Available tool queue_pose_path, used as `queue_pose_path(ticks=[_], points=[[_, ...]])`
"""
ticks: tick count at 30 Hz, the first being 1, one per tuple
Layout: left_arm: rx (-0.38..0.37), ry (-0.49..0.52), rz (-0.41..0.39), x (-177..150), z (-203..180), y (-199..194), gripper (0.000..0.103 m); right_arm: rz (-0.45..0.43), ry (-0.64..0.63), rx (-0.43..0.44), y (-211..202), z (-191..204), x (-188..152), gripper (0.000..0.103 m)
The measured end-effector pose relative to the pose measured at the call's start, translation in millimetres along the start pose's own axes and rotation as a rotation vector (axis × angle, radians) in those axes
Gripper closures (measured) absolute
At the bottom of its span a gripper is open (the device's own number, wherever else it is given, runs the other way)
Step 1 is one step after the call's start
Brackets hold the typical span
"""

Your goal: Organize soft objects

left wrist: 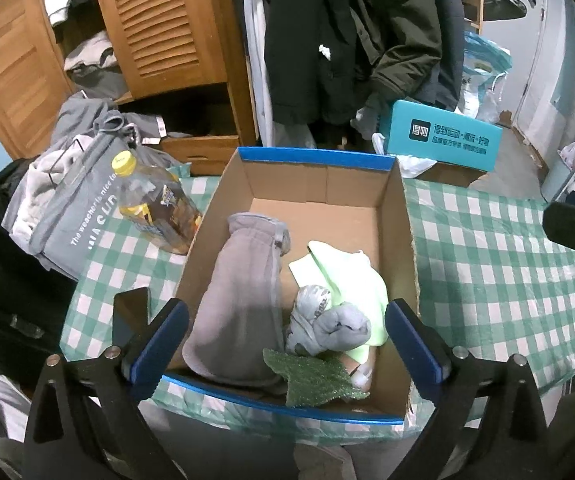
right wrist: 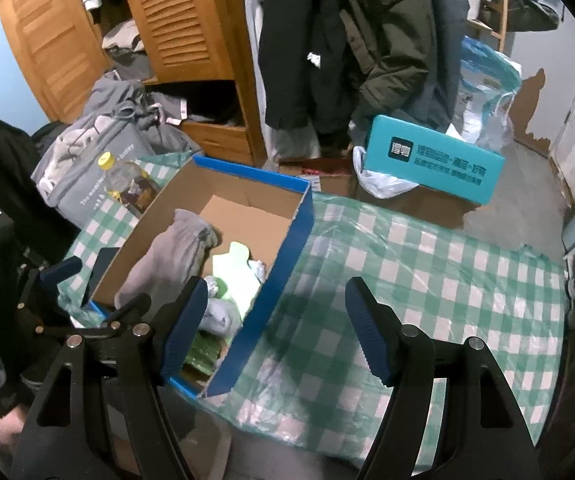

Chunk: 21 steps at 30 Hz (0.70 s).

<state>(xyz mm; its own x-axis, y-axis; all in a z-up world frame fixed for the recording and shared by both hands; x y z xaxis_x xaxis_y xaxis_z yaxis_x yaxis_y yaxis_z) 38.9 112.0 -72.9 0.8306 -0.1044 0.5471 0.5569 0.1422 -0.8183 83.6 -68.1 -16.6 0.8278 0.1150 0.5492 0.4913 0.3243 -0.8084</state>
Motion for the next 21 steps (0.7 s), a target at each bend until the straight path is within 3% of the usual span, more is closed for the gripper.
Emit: queue_pose_path(ticks=[8, 21], points=[[-0.001, 0.013, -0.049, 11.2, -9.2, -23.1, 0.001, -0.027, 0.001, -0.011, -13.3, -15.4, -9.1, 0.032], [0.009, 0.061, -0.04, 18.9, -32.6, -22.9, 0.001, -0.025, 0.064, -0.006, -17.5, -46.4, -17.2, 0.032]])
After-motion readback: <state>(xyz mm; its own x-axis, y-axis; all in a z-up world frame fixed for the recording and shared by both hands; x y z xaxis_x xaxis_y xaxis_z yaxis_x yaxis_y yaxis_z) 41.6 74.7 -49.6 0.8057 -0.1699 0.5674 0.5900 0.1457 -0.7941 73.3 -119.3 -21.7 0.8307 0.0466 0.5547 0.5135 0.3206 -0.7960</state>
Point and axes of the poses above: each gripper's, at about its wrist camera, not at the fingertips, and y roughly the way its jaws point, z to its left, x to its top, the point moved 8 cm from there along y, roughly the way its jaws point, and after that the axes turned 9 degrees about y, right-handed, at the moved point
